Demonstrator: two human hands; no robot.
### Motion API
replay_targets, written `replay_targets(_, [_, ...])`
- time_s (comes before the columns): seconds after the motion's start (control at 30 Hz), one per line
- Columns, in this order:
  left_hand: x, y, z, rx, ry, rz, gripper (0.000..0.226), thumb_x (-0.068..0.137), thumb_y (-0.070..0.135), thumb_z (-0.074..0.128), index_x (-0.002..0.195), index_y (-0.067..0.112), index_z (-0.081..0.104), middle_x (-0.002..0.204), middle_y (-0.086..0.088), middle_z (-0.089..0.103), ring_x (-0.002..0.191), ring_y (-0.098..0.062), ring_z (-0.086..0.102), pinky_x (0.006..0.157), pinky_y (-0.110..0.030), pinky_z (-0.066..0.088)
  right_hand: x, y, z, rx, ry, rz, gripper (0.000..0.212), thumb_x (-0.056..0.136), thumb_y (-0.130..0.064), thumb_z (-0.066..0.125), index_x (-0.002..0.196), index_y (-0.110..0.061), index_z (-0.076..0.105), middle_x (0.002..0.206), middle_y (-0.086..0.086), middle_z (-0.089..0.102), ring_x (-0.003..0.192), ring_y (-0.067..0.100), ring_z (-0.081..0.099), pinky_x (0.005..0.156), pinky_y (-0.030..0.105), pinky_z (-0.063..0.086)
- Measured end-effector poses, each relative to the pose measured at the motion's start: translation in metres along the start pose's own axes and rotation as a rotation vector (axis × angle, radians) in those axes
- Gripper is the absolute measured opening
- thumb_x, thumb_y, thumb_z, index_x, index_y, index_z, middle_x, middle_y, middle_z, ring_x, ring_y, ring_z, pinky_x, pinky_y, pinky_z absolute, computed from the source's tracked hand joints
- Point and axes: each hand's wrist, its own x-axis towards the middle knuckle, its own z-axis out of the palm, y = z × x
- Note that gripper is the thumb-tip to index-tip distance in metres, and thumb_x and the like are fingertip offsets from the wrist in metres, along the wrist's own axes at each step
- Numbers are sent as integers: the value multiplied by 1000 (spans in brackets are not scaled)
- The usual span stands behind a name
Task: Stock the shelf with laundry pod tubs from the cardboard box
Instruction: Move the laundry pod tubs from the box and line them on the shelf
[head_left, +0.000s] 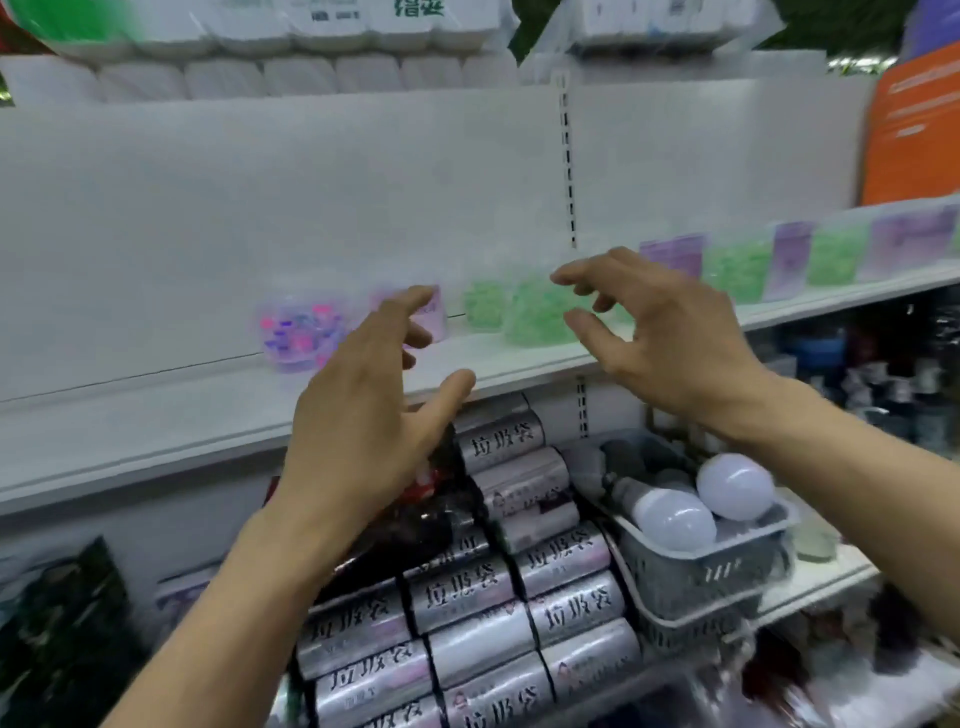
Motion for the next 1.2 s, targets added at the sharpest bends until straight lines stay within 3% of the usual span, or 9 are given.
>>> replay_targets(0.2, [-35,99,84,-50,-92,47,48,84,40,66,128,25,52,115,5,61,100,-14,59,80,-33,50,-95,83,-95,-205,-164,71,36,87,-32,58,123,-29,57,106,-4,62,88,22,64,63,32,50])
replay_targets(0.4, [-75,209,192,-191,-283,83,44,85,40,65,124,23,54,113,4,60,96,-15,59,75,-36,51,-199,188,-185,-365,-421,293,37,91,-36,52,128,-33,51,119,-4,56,96,23,61,66,33,46])
replay_targets(0.63, [-117,311,323,-367,-701,71,57,82,52,62,132,30,46,109,8,63,89,-15,61,81,-39,52,-325,301,-252,-360,-668,648,39,89,-35,54,127,-34,50,121,-6,56,103,21,59,79,41,51])
replay_targets(0.8, [-143,361,412,-449,-986,48,60,82,54,61,134,31,44,105,14,59,82,-6,61,82,-34,51,-410,368,-271,-297,-800,940,37,88,-24,57,124,-27,55,117,-2,62,95,18,61,79,35,50])
replay_targets(0.97, [-159,392,508,-543,-1263,-40,61,85,45,64,137,34,35,106,14,59,81,-1,61,75,-21,49,-491,442,-271,-240,-892,1172,43,86,-22,63,128,-20,55,127,6,58,105,23,59,89,35,48])
replay_targets(1.1, [-160,415,608,-595,-1412,-208,71,75,53,63,137,33,36,105,11,63,91,-8,63,89,-39,51,-540,513,-256,-193,-960,1333,51,87,-21,62,135,-13,48,137,11,50,117,26,54,95,29,41])
replay_targets(1.2, [-170,436,683,-628,-1487,-380,80,70,56,63,140,27,35,104,7,63,97,-12,62,93,-40,50,-578,568,-235,-165,-1032,1433,57,85,-28,66,137,-15,45,141,12,45,119,29,53,99,34,43])
